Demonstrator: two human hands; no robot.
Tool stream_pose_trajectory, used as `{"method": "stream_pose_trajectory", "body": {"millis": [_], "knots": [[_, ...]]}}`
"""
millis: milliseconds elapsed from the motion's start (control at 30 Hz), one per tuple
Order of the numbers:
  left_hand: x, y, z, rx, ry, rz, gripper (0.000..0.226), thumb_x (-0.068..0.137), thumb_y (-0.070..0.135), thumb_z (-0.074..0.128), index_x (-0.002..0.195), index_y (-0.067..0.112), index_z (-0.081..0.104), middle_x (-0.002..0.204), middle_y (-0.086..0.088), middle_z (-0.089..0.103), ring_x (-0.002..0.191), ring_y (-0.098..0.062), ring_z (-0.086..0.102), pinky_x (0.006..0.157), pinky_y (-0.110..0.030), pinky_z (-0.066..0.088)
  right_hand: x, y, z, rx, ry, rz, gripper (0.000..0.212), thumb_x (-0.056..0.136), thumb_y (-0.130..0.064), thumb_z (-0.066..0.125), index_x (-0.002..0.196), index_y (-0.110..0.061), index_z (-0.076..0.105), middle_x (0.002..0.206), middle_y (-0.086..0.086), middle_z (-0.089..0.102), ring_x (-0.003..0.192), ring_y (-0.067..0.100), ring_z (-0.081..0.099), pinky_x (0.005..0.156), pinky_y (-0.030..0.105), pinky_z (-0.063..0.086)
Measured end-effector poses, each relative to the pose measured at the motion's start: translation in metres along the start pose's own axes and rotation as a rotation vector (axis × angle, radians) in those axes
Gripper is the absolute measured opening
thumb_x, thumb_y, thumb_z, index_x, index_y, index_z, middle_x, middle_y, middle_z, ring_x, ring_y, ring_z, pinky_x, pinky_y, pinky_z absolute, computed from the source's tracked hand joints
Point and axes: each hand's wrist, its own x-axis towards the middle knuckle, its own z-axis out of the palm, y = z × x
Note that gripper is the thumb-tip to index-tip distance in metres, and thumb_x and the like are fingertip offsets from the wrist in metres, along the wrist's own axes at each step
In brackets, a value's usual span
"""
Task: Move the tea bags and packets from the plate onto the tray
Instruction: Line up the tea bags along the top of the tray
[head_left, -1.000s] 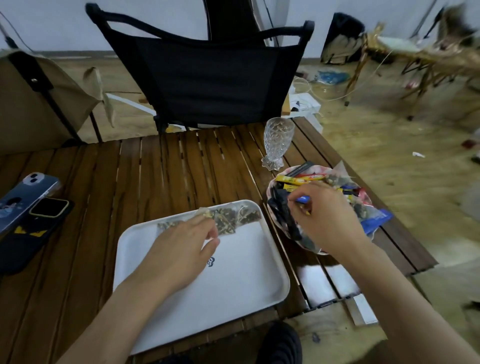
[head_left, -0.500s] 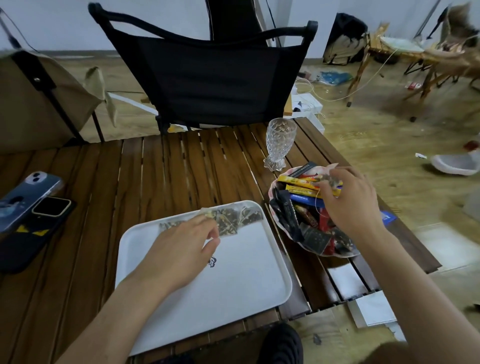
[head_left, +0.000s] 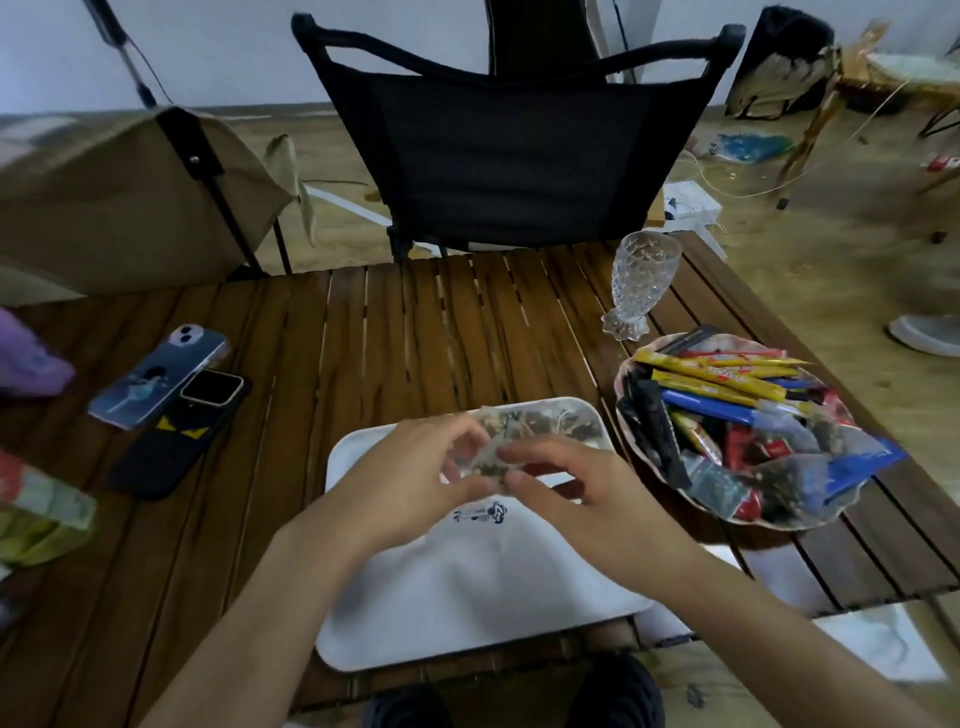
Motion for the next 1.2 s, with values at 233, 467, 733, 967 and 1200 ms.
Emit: {"method": "stream_pose_trajectory", "body": {"millis": [233, 467, 733, 967, 1200], "knots": [[-0.002, -0.004, -0.002, 0.11, 0.038, -0.028, 0.01, 0.089, 0.033, 0.072, 0.097, 0.034, 0.065, 0.087, 0.015, 0.066, 0.081, -0.004, 0.061, 0.075, -0.037, 0.056, 0.005, 0.011, 0.0, 0.002, 0.006, 0.072, 0.024, 0.096, -0.03, 0.061, 0.119, -0.027, 0.07, 0.11, -0.02, 0.07, 0.101, -0.007, 0.063, 0.079, 0.013, 0.051], [-0.01, -0.021, -0.016, 0.299, 0.092, -0.087, 0.009, 0.091, 0.031, 0.068, 0.093, 0.033, 0.06, 0.094, 0.018, 0.062, 0.072, 0.0, 0.052, 0.056, -0.019, 0.035, 0.012, 0.029, -0.02, -0.107, 0.076, 0.127, 0.015, 0.095, -0.032, 0.061, 0.106, -0.038, 0.07, 0.099, -0.023, 0.07, 0.089, -0.007, 0.065, 0.077, 0.025, 0.058], [-0.018, -0.046, -0.028, 0.306, 0.059, -0.3, 0.015, 0.09, 0.02, 0.071, 0.091, 0.028, 0.058, 0.102, 0.01, 0.06, 0.088, -0.01, 0.059, 0.079, -0.033, 0.056, 0.017, 0.037, -0.026, -0.207, 0.071, 0.116, 0.013, 0.095, -0.029, 0.061, 0.097, -0.04, 0.068, 0.101, -0.021, 0.07, 0.087, -0.008, 0.064, 0.076, 0.025, 0.058], [-0.014, -0.055, -0.023, 0.331, -0.054, -0.341, 0.043, 0.084, 0.029, 0.079, 0.119, 0.027, 0.053, 0.109, 0.006, 0.057, 0.096, -0.014, 0.059, 0.08, -0.032, 0.055, 0.015, 0.037, -0.024, -0.252, 0.035, 0.118, 0.01, 0.095, -0.031, 0.061, 0.096, -0.038, 0.068, 0.098, -0.018, 0.069, 0.085, -0.001, 0.066, 0.075, 0.028, 0.059], [0.004, -0.057, -0.017, 0.32, 0.015, -0.334, 0.016, 0.095, 0.027, 0.068, 0.103, 0.021, 0.055, 0.093, 0.002, 0.06, 0.077, -0.013, 0.059, 0.056, -0.024, 0.04, 0.016, 0.041, -0.024, -0.29, 0.007, 0.108, 0.011, 0.094, -0.027, 0.063, 0.093, -0.037, 0.067, 0.099, -0.023, 0.067, 0.085, -0.009, 0.062, 0.071, 0.013, 0.05]]}}
